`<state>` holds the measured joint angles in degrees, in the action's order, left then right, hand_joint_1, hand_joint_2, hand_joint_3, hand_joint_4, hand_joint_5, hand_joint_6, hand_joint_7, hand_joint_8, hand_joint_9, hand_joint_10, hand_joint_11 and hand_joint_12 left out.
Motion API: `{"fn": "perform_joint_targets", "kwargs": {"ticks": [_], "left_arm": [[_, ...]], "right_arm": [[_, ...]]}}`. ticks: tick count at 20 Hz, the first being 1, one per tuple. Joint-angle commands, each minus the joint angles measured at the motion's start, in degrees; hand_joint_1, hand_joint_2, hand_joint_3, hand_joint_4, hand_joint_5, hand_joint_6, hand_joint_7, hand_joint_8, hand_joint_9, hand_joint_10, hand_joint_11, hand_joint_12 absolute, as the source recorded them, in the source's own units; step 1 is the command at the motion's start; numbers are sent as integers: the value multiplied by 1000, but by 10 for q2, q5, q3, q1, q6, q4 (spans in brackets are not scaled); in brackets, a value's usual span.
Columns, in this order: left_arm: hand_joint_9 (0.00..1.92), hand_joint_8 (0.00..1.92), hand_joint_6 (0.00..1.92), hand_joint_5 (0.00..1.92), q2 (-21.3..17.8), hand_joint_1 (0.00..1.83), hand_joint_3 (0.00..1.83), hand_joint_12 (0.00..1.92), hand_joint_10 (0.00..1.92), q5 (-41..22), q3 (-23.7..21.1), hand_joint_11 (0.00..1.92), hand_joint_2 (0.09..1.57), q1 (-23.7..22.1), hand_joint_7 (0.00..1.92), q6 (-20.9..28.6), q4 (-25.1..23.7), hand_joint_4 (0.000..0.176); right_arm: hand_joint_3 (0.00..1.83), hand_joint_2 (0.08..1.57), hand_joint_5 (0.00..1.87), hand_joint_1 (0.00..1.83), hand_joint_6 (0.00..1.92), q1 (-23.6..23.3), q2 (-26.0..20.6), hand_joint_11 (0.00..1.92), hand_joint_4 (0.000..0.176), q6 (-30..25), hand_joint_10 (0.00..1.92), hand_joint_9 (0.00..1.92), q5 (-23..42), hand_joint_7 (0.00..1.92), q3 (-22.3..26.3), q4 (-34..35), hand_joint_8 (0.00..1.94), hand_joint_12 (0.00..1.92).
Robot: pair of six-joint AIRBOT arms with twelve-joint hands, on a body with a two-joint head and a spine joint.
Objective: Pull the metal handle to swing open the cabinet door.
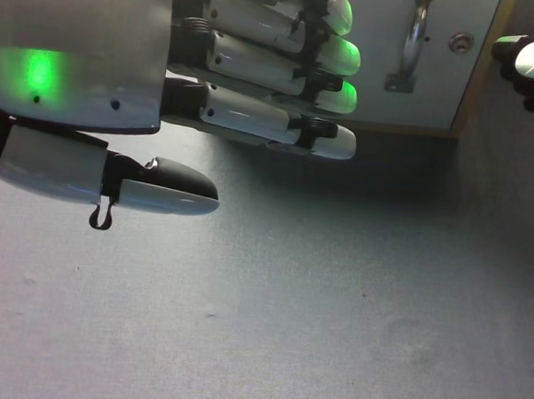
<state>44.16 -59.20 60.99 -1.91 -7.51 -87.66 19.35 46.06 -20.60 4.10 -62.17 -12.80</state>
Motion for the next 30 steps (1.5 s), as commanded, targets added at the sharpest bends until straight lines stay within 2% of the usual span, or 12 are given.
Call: {"fn": "perform_joint_targets", "kwargs": {"ticks": [1,11,20,30], "left_arm": [[369,2,1,413,-2,0,43,803,2,-12,0,9,1571,-5,416,-3,55,0],[375,4,3,402,-2,0,39,830,4,-12,0,5,1571,-5,413,-3,55,0],[383,4,2,409,-2,0,47,867,3,-12,0,0,1570,-5,428,-3,55,0],[404,2,4,425,-2,0,45,860,3,-12,0,32,1571,-5,440,-3,55,0]], "right_arm": [[93,1571,132,0,5,-7,-5,0,0,-5,1,115,42,134,-1,12,3,470],[85,1571,118,0,0,-25,27,0,0,-5,0,104,12,126,-7,38,0,417],[75,1571,105,0,0,-31,64,0,0,-5,1,109,12,125,-50,79,0,395],[52,1570,157,0,8,-31,84,0,0,-5,8,163,20,185,-60,90,7,501]]}}
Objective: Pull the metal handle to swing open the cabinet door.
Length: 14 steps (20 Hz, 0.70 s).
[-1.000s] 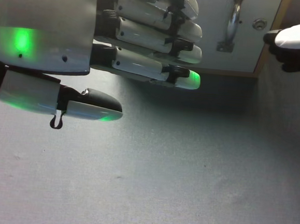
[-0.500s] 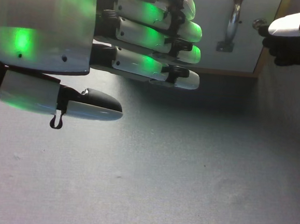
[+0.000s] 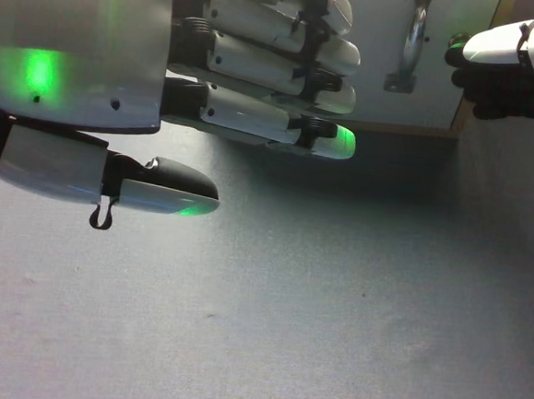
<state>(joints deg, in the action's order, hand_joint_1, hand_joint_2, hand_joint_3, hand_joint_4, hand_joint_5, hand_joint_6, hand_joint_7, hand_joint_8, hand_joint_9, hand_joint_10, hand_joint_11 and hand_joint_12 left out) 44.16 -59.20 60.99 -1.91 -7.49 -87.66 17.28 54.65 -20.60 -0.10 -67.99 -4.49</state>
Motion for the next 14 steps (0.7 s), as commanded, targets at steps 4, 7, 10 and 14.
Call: {"fn": "perform_joint_targets", "kwargs": {"ticks": [4,7,10,14], "left_arm": [[415,4,4,434,-2,0,63,874,5,-12,0,40,1571,-5,453,-4,55,0],[408,4,2,418,-2,0,70,908,3,-12,0,0,1571,-5,448,-4,55,0],[414,5,11,447,-2,0,62,914,3,-12,0,19,1571,-5,459,-4,55,0],[427,9,14,471,-2,0,52,914,6,-12,0,17,1571,-5,479,-4,55,0]], "right_arm": [[58,1571,199,0,11,-11,7,0,0,-5,7,183,63,212,-10,7,6,576],[68,1571,260,0,11,-11,13,0,0,-5,9,235,63,262,-14,8,6,714],[53,1571,265,0,7,-11,19,0,0,-5,9,255,65,285,-19,9,7,712],[41,1571,303,0,9,-11,28,0,0,-5,7,280,65,311,-39,17,5,779]]}}
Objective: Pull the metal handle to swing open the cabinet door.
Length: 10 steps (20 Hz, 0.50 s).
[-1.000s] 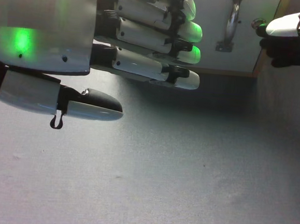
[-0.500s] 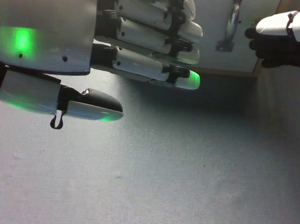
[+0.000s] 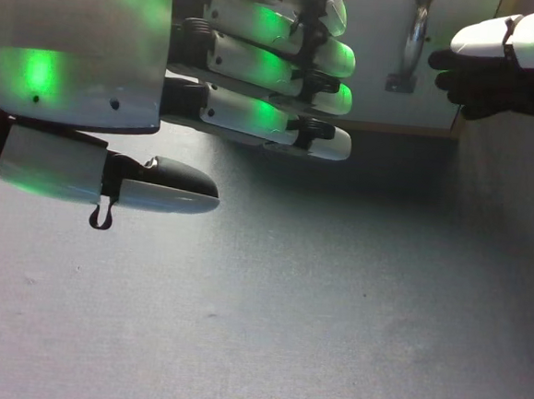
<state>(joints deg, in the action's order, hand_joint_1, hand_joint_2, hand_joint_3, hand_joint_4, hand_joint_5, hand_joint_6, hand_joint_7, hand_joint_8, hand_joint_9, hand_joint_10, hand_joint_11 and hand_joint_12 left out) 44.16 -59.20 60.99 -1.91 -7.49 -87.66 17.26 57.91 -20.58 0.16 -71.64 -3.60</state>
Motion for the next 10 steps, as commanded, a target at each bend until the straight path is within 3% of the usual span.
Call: {"fn": "perform_joint_targets", "kwargs": {"ticks": [1,10], "left_arm": [[421,6,10,465,-2,0,52,913,3,-12,0,15,1571,-5,474,-4,55,0],[418,0,0,431,-2,0,63,826,0,-12,0,48,1571,-5,460,-4,55,0]], "right_arm": [[42,1571,303,0,7,-12,-3,0,0,-5,6,281,62,312,-5,9,4,781],[28,1571,285,0,0,-15,6,0,0,-5,0,273,60,306,-11,13,0,736]]}}
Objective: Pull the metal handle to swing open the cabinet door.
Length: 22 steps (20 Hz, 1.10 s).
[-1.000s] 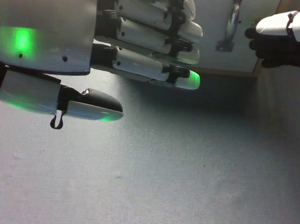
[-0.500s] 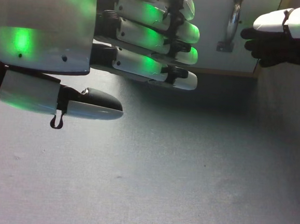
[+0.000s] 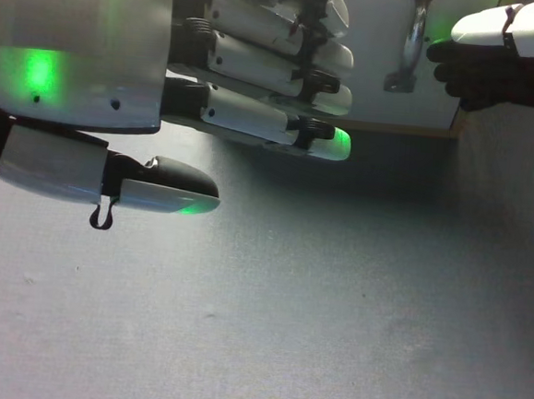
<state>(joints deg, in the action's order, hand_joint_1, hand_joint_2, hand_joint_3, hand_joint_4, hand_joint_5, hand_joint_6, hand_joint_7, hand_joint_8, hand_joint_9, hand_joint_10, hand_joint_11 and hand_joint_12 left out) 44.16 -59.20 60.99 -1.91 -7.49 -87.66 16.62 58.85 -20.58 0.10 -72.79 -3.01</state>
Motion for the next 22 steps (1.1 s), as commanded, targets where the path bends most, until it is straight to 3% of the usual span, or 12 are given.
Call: {"fn": "perform_joint_targets", "kwargs": {"ticks": [1,22], "left_arm": [[396,0,0,400,-2,0,61,821,0,-12,0,28,1571,-5,432,-4,55,0],[409,0,2,421,-2,0,55,848,0,-12,0,37,1571,-5,444,-4,55,0]], "right_arm": [[22,1568,284,0,0,-9,-3,0,0,-5,1,266,60,302,-1,7,0,714],[0,1548,264,0,0,-10,51,0,0,-5,0,249,57,274,-44,7,0,729]]}}
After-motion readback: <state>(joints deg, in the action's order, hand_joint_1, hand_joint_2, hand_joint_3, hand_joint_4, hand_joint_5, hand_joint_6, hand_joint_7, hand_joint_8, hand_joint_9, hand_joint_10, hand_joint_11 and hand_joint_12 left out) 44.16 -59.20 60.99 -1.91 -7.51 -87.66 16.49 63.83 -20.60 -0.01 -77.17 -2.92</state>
